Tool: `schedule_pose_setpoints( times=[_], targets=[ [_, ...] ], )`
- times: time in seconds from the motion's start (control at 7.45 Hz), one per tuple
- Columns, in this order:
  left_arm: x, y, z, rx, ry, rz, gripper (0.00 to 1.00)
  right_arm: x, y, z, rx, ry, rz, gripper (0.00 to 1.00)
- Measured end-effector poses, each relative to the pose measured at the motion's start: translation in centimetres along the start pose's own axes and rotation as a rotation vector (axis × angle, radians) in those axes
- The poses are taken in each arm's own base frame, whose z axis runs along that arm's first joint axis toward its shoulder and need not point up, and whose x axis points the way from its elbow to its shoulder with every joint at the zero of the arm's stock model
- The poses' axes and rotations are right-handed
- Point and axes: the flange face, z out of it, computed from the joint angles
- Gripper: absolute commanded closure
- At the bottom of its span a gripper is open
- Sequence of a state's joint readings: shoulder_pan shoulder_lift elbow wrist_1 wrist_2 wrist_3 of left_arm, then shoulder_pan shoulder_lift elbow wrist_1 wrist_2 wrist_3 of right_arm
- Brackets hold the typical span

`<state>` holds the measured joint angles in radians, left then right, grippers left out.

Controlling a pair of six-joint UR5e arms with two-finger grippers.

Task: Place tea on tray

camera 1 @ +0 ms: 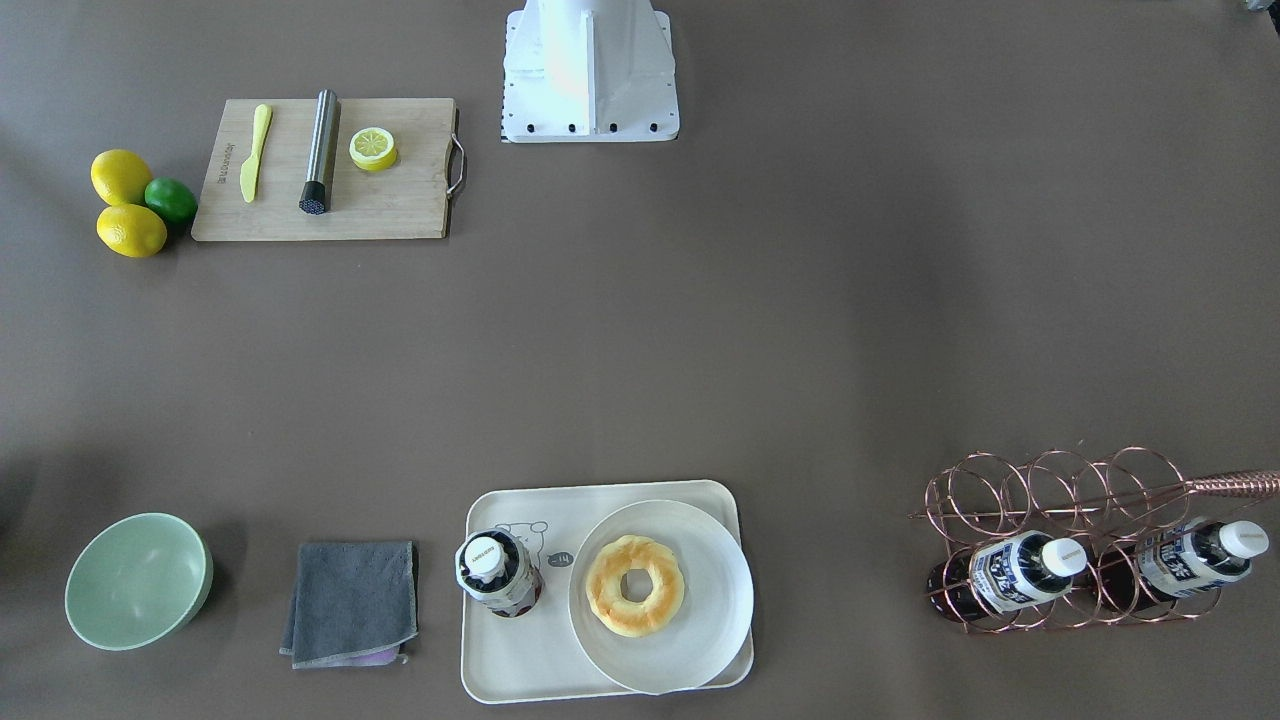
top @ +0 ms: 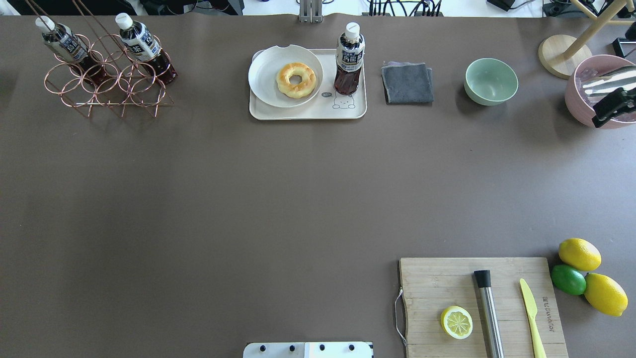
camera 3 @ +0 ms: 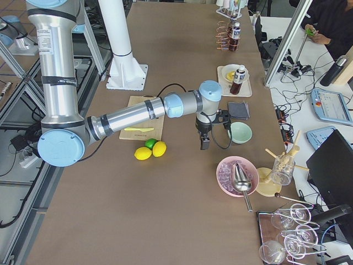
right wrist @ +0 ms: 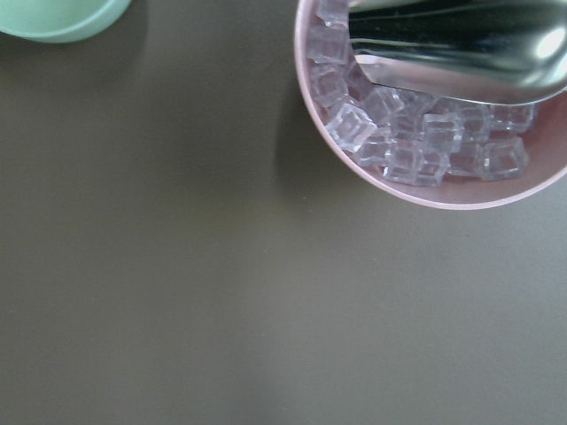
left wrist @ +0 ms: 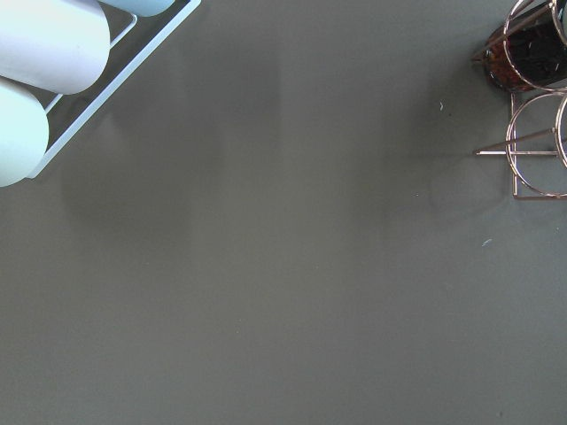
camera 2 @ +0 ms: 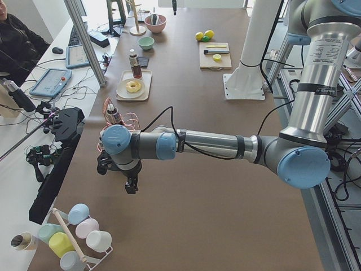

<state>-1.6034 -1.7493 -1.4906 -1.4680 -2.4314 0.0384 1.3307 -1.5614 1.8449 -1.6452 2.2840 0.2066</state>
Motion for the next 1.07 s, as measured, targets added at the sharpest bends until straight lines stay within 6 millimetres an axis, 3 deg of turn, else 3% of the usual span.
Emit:
schedule_pose_setpoints(
  times=[0.27,0.4,0.67,1.07],
  targets=[
    [0.1,0.0,-0.1,0.001,0.0,0.001,0.02,8.1,1.0,0.7,-0.008,-0.021,0.0,0.0],
    [0.1,-0.1,-0.1,0.002,0.0,0.001,0.02,10.7,1.3,0.3,0.003,-0.026,0.015,0.0],
    [0.1,-0.1,0.0,0.0,0.0,0.001,0.02,12.6,1.5,-0.5,0.02,-0.027,0.049,0.0],
    [0.1,-0.2,0.0,-0.001,0.0,0.002,0.02,12.4,1.0,-1.3,0.034,-0.026,0.087,0.0]
  ],
)
